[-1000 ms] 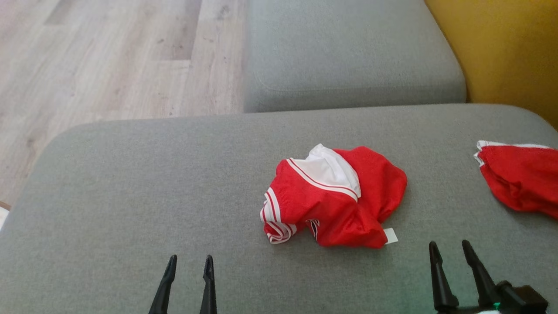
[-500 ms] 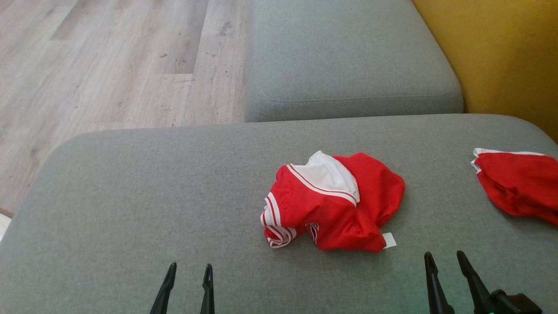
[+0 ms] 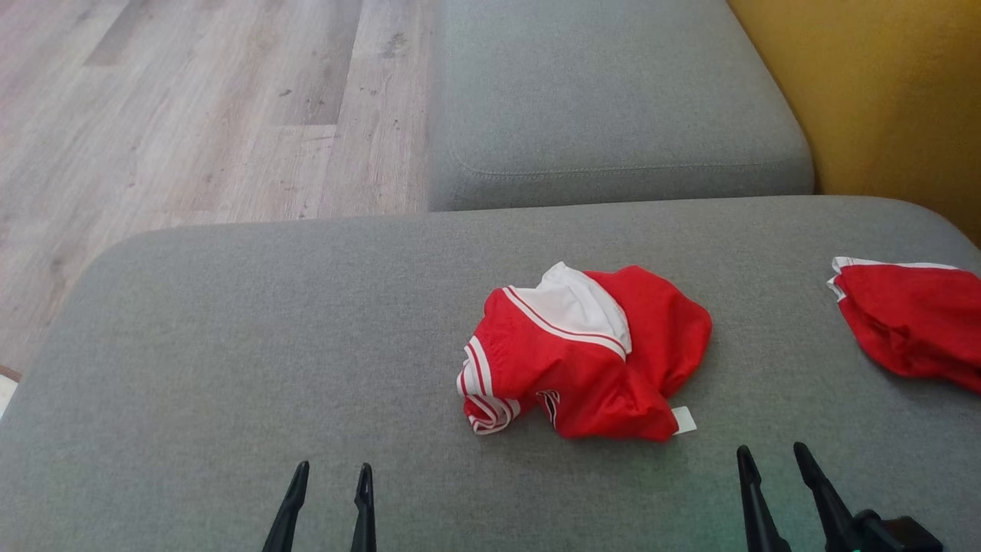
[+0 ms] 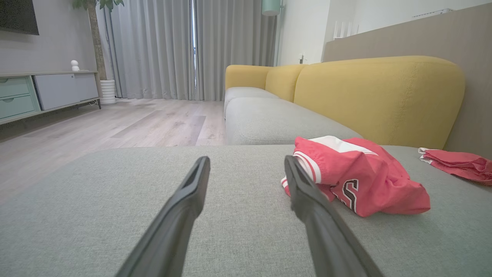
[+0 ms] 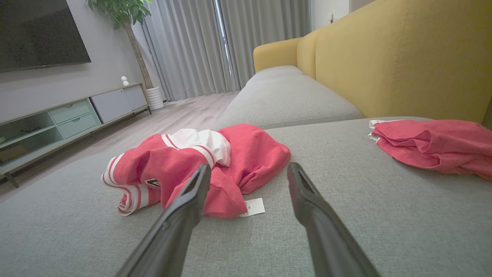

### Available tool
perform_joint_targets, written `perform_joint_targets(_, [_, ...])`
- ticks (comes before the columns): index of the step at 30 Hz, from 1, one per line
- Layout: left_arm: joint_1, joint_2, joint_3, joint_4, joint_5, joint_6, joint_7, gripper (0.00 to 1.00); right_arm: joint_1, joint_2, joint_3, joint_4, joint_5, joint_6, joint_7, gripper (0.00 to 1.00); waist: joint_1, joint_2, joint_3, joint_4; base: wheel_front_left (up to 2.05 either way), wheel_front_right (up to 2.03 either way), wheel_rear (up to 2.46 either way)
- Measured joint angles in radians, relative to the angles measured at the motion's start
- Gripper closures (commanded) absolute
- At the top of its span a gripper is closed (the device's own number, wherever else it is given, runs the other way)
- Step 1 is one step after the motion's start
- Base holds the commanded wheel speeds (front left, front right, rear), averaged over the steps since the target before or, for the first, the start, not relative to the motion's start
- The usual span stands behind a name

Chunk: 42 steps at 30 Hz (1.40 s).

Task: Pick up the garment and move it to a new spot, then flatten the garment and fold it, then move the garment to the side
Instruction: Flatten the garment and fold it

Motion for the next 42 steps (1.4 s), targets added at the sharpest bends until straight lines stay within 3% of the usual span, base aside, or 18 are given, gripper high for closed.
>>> perform_joint_targets(15, [-0.007, 0.0, -0.026, 0.001, 0.0, -0.009, 0.0, 0.0, -0.001, -0.014, 0.012, 0.0, 0.0, 0.0, 0.0, 0.0, 0.0, 0.0, 0.031, -0.013, 0.0, 0.0, 0.0])
perform_joint_targets(22, [-0.231, -0.002, -0.069, 0.101, 0.016, -0.038, 0.004, 0.0, -0.025, -0.035, 0.038, -0.004, 0.0, 0.0, 0.0, 0.0, 0.0, 0.0, 0.107, -0.045, 0.0, 0.0, 0.0])
perform_joint_targets(29, [-0.615, -0.012, -0.165, 0.253, -0.054, -0.081, 0.188, 0.0, -0.106, -0.054, 0.073, -0.01, -0.001, 0.0, 0.0, 0.0, 0.0002, 0.0, 0.216, -0.09, 0.0, 0.0, 0.0])
perform_joint_targets(33, [-0.803, -0.016, -0.197, 0.368, -0.116, -0.079, 0.296, 0.0, -0.166, -0.069, 0.081, -0.012, -0.001, 0.0, 0.0, 0.0, 0.0004, 0.0, 0.291, -0.118, 0.0, 0.0, 0.0])
perform_joint_targets(42, [-0.913, -0.022, -0.254, 0.597, -0.235, -0.086, 0.446, 0.0, -0.208, -0.078, 0.093, -0.014, -0.001, 0.0, 0.0, 0.0, 0.0002, -0.0001, 0.383, -0.17, 0.0, 0.0, 0.0])
